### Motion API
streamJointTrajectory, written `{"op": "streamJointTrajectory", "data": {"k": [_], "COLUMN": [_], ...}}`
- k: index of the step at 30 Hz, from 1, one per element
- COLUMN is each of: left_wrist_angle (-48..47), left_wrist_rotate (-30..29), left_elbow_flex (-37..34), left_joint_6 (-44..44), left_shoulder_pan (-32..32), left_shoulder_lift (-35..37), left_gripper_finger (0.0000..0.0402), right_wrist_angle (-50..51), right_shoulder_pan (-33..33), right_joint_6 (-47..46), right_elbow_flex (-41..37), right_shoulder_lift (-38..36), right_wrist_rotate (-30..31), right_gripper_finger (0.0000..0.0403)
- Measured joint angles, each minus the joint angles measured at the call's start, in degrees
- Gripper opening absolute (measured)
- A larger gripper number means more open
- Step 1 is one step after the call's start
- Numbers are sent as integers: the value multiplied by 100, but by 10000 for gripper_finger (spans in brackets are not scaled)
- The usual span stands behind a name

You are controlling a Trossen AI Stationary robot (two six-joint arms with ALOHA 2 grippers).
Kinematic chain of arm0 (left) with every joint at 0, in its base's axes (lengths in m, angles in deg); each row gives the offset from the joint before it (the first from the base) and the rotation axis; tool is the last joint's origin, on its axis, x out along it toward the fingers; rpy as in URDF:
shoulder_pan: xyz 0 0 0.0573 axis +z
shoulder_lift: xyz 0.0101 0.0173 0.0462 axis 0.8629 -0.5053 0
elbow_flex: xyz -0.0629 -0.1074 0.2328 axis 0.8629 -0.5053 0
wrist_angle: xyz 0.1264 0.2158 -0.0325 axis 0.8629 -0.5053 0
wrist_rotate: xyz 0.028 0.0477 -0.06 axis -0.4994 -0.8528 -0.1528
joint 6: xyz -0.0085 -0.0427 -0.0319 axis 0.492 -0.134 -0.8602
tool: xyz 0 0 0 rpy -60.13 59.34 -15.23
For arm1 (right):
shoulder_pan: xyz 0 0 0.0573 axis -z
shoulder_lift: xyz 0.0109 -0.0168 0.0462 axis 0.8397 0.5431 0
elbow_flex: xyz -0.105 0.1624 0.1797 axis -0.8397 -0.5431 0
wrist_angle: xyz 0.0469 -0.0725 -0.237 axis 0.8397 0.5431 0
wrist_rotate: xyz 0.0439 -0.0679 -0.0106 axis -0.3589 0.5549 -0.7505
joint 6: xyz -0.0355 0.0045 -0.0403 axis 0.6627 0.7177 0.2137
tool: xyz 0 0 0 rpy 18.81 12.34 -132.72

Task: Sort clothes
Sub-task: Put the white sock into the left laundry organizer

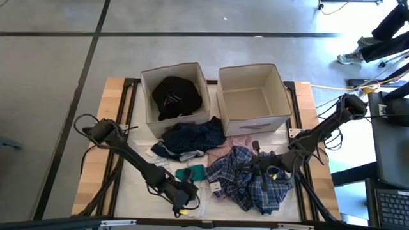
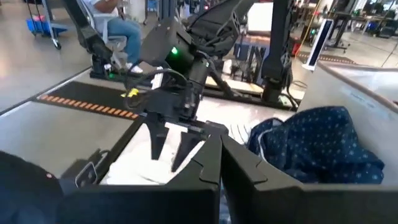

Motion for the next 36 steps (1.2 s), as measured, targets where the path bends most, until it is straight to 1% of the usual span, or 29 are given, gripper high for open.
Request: {"op": "streamJointTrajectory", "data": {"k": [3,5,8,15,17,21,24,26,28,32,36], "left_wrist_angle": [271,330,347,347,355,280,117,-130,-314,-408,-440], "left_wrist_rotate": [-115,-195,-214,-183,-182,-191,-205,-266,-386,-763,-1030], "left_elbow_flex": [0,0,0,0,0,127,348,491,590,671,673], "left_joint_6": [467,636,629,641,641,717,924,1102,1302,1689,1957], "left_shoulder_pan": [1,30,108,190,188,184,184,191,214,300,470], "left_shoulder_lift": [-95,-103,-103,-103,-92,-65,127,332,540,1060,1581], "left_gripper_finger": [176,162,125,22,6,12,8,4,4,9,4], "right_wrist_angle": [56,62,63,69,94,48,-396,-719,-836,-736,-581], "right_shoulder_pan": [2,13,17,15,15,17,17,17,17,17,28], "right_joint_6": [-3,-1,3,5,5,46,485,778,977,1065,1073], "right_elbow_flex": [0,0,0,0,-1,-4,-10,-9,-9,-9,-9], "right_shoulder_lift": [2,2,2,2,2,2,-10,-24,-24,-24,-22], "right_wrist_rotate": [0,0,1,0,2,2,136,160,157,156,210], "right_gripper_finger": [12,12,12,12,12,12,12,12,12,12,12]}}
